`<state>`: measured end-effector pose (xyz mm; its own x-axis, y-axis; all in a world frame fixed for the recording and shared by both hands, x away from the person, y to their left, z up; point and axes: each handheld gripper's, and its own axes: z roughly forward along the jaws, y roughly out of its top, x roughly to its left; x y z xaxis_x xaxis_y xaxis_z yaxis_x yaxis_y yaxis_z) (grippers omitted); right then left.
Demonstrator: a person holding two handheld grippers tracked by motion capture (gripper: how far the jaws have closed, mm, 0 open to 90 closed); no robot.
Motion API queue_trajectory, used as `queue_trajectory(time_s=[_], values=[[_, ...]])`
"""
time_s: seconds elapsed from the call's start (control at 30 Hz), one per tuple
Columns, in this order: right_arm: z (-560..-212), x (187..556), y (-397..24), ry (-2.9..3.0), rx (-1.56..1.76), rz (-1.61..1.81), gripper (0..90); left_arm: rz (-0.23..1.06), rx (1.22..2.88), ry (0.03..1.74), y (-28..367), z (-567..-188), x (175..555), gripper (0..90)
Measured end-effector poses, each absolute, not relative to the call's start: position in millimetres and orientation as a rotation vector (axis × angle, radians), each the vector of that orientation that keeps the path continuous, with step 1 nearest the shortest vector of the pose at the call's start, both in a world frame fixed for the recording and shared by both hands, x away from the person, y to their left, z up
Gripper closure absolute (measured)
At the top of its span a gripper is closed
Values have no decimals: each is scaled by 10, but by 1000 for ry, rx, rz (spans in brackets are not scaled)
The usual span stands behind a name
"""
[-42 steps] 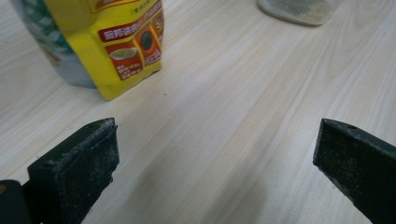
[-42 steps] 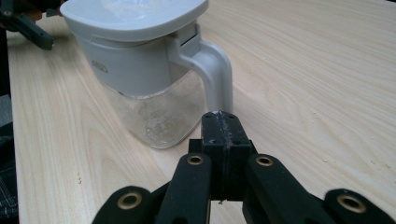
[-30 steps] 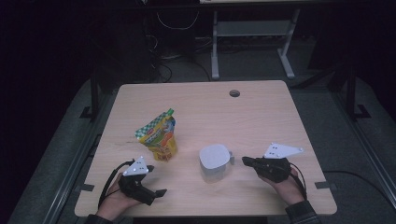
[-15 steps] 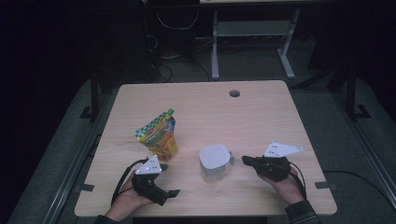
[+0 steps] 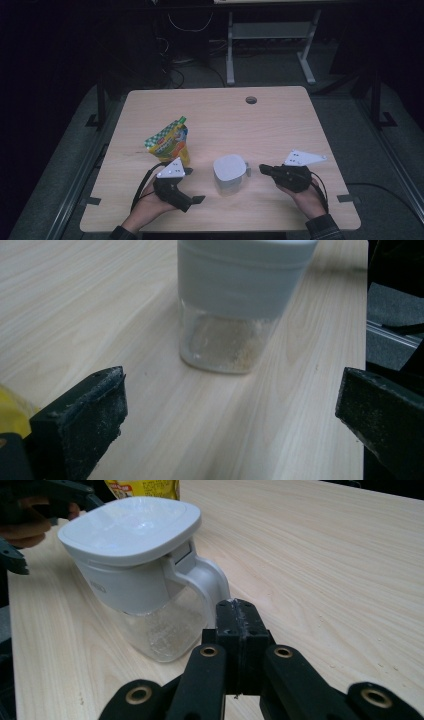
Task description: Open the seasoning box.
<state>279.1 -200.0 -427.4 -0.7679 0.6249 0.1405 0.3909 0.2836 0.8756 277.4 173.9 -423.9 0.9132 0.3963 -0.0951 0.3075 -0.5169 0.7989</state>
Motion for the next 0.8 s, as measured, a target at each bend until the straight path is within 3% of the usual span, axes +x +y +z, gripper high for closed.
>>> queue_trajectory(time_s=[0.6,0.67,0.7,0.73,0.8], values=[[-4288,2814,-1953,2338,921,1471,865,105,2136,421,1367,-4160,2997,0],[-4290,2816,-1953,2336,920,1469,819,102,2137,410,1327,-4160,3004,0],[-4292,2818,-1953,2332,926,1473,732,100,2140,408,1312,-4160,3007,0],[-4292,2818,-1953,2332,926,1473,732,102,2139,403,1301,-4160,3014,0],[-4301,2822,-1947,2329,939,1468,616,101,2138,405,1286,-4161,3029,0]])
